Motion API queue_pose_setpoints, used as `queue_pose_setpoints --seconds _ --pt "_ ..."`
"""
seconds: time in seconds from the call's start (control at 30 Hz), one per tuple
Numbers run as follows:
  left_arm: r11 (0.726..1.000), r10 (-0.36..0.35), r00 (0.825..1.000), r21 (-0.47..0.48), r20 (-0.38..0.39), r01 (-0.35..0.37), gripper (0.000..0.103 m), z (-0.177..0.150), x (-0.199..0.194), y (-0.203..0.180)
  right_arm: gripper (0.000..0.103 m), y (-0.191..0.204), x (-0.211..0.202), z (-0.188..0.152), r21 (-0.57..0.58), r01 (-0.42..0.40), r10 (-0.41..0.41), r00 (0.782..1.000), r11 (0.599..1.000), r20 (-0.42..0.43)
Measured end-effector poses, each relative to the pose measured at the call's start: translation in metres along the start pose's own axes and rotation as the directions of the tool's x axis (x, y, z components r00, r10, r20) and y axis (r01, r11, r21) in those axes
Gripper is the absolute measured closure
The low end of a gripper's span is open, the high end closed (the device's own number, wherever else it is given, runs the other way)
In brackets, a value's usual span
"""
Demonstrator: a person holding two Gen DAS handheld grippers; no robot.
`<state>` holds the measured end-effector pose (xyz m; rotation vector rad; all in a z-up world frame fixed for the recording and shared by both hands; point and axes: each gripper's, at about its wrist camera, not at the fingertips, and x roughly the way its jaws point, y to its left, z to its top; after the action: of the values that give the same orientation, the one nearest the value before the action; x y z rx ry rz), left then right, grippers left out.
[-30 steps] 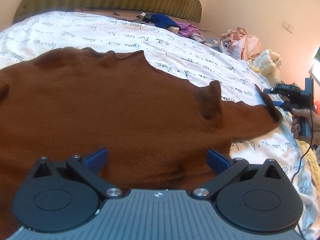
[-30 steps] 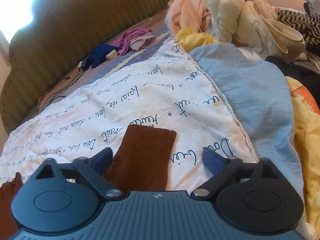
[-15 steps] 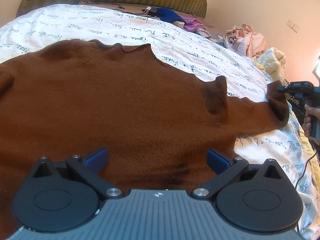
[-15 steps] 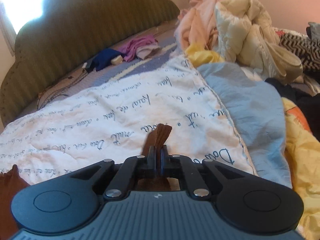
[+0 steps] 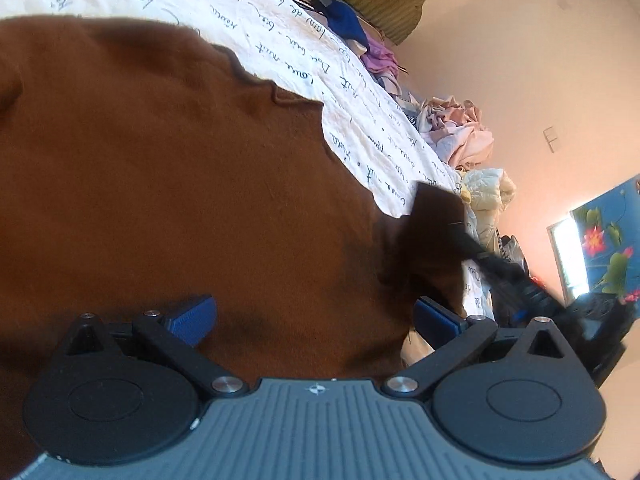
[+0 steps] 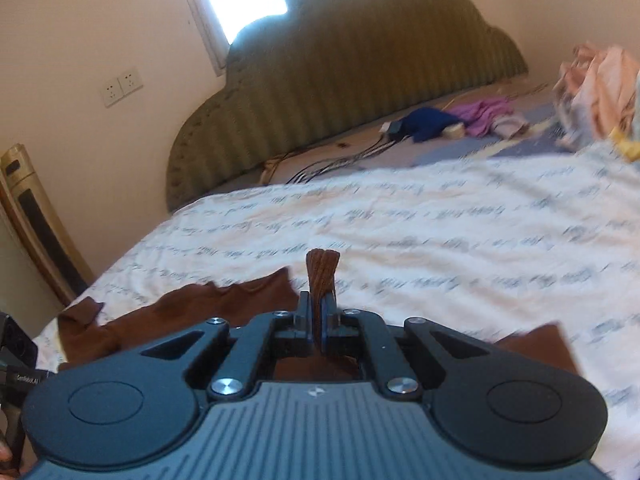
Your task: Fold small clothes
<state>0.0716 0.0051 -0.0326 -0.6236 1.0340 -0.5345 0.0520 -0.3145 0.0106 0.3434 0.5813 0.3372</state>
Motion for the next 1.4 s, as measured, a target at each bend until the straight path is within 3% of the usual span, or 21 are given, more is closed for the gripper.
queue_pose_setpoints --seconds 0.13,0.17,0.2,0.23,0.27,0.3,0.53,0.6,0.63,0.67,0.7,0.73,0.83,0.93,1.13,1.27,1.4 --pt "0.993 -0.084 0.994 -0.084 -0.071 0.078 0.000 0.022 0.014 0.015 0.096 0.031 0.058 -0.041 0.029 -0.021 0.025 0.988 0.999 -0.152" --pt "0.991 -0.106 0.991 -0.094 -0.085 0.098 0.000 0.027 0.020 0.016 0.088 0.037 0.065 -0.047 0.007 0.003 -0.002 0.985 1.000 -0.174" --pt "0.987 -0.123 0.988 -0.111 -0.092 0.113 0.000 0.032 0.025 0.018 0.062 0.042 0.063 -0.053 -0.005 0.011 -0.012 0.984 1.000 -0.177" --pt "0.983 -0.140 0.986 -0.130 -0.096 0.127 0.000 0.036 0.030 0.020 0.043 0.045 0.054 -0.055 -0.011 -0.007 0.005 0.988 1.000 -0.153" --pt "0.978 -0.157 0.981 -0.156 -0.113 0.139 0.000 0.041 0.038 0.024 0.007 0.048 0.041 -0.055 -0.014 -0.009 0.007 0.993 1.000 -0.118" --pt "0.971 -0.172 0.976 -0.189 -0.130 0.146 0.000 0.045 0.046 0.027 0.000 0.050 0.027 -0.054 -0.011 0.012 -0.012 0.997 1.000 -0.082" --pt "0.919 -0.296 0.943 -0.314 -0.149 0.239 0.000 0.057 0.078 0.016 0.000 0.057 -0.082 -0.066 -0.043 0.113 -0.109 0.991 0.993 0.080" --pt "0.923 -0.281 0.948 -0.313 -0.152 0.224 0.001 0.054 0.084 0.011 0.000 0.057 -0.098 -0.072 -0.043 0.131 -0.126 0.987 0.990 0.095" --pt "0.932 -0.257 0.955 -0.299 -0.151 0.203 0.007 0.053 0.085 0.007 0.000 0.057 -0.105 -0.076 -0.041 0.143 -0.138 0.985 0.989 0.100" --pt "0.936 -0.242 0.959 -0.298 -0.151 0.189 0.017 0.052 0.085 0.006 0.000 0.056 -0.110 -0.079 -0.040 0.149 -0.144 0.984 0.988 0.104" --pt "0.925 -0.269 0.950 -0.317 -0.157 0.209 0.051 0.051 0.088 0.006 0.000 0.056 -0.113 -0.083 -0.037 0.149 -0.144 0.984 0.988 0.104" --pt "0.916 -0.288 0.940 -0.340 -0.183 0.215 0.098 0.049 0.091 0.011 0.000 0.056 -0.116 -0.086 -0.030 0.145 -0.141 0.985 0.989 0.103" --pt "0.930 -0.242 0.955 -0.321 -0.171 0.178 0.100 0.048 0.095 0.015 0.000 0.056 -0.120 -0.093 -0.007 0.120 -0.119 0.987 0.993 0.108" --pt "0.951 -0.208 0.974 -0.250 -0.090 0.180 0.100 0.049 0.079 0.013 0.000 0.056 -0.124 -0.091 0.019 0.118 -0.120 0.986 0.993 0.112" --pt "0.976 -0.198 0.976 -0.074 0.091 0.205 0.100 0.047 -0.004 0.006 0.000 0.059 -0.133 -0.086 0.016 0.111 -0.112 0.984 0.994 0.138" --pt "0.996 -0.089 0.977 0.047 0.194 0.082 0.100 0.039 -0.059 0.020 0.000 0.063 -0.129 -0.087 0.017 0.098 -0.099 0.985 0.995 0.139" --pt "0.992 0.090 0.966 0.065 0.243 -0.109 0.100 0.036 -0.083 0.061 0.000 0.063 -0.119 -0.091 0.029 0.097 -0.099 0.988 0.995 0.116"
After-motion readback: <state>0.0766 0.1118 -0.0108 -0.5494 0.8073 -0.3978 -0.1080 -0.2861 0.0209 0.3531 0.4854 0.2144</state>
